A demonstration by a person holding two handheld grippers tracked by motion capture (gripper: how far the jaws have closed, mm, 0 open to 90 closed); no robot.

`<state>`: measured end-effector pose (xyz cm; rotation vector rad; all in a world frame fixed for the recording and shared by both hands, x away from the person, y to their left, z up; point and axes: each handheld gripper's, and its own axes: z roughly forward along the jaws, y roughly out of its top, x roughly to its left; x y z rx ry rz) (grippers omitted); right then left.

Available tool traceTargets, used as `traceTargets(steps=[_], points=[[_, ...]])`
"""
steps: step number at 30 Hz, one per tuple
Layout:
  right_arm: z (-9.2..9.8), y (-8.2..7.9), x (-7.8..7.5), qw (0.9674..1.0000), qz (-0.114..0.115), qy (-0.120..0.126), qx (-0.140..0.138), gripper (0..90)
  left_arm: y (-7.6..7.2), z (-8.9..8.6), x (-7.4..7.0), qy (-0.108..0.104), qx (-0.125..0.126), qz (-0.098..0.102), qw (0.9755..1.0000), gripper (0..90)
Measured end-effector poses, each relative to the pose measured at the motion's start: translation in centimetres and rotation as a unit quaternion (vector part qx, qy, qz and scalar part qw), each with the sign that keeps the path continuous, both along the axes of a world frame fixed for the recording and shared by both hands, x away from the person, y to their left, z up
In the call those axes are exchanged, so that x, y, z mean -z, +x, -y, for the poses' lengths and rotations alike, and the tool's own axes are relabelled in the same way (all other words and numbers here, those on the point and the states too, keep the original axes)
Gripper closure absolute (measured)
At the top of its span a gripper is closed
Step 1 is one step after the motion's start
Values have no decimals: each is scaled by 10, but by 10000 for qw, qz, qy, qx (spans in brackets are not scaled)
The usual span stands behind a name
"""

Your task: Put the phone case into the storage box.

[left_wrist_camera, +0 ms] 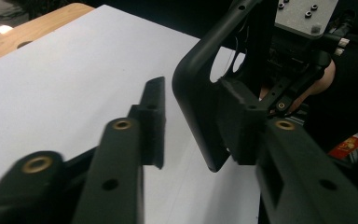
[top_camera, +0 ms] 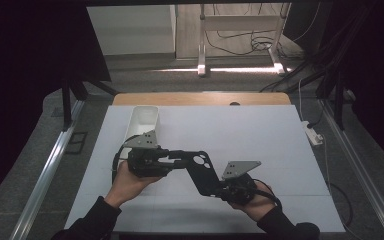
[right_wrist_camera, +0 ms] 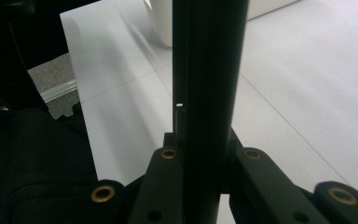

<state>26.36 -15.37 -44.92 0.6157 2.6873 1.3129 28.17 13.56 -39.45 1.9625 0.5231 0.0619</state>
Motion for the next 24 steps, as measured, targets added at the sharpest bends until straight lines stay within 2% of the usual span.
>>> traceTargets(steps=[6, 7, 10, 14, 22, 24], points=[[0, 0, 0, 10000, 32, 3, 0, 858, 1, -1, 0, 13, -46, -31, 10000, 748], [0, 0, 0, 10000, 48, 5, 1, 858, 2, -1, 1, -26, -49, -95, 9999, 770], [0, 0, 0, 10000, 79, -13, 17, 858, 2, -2, 1, -71, -39, -138, 9999, 792], [-1, 0, 0, 9999, 109, -42, 66, 858, 5, -4, 2, -229, 27, -349, 9991, 818], [-2, 0, 1, 9997, 192, -115, 110, 851, 4, -3, 1, -342, 90, -385, 9986, 833], [-2, 0, 1, 9996, 218, -119, 136, 821, 4, -2, 0, -322, 104, -372, 9987, 834]])
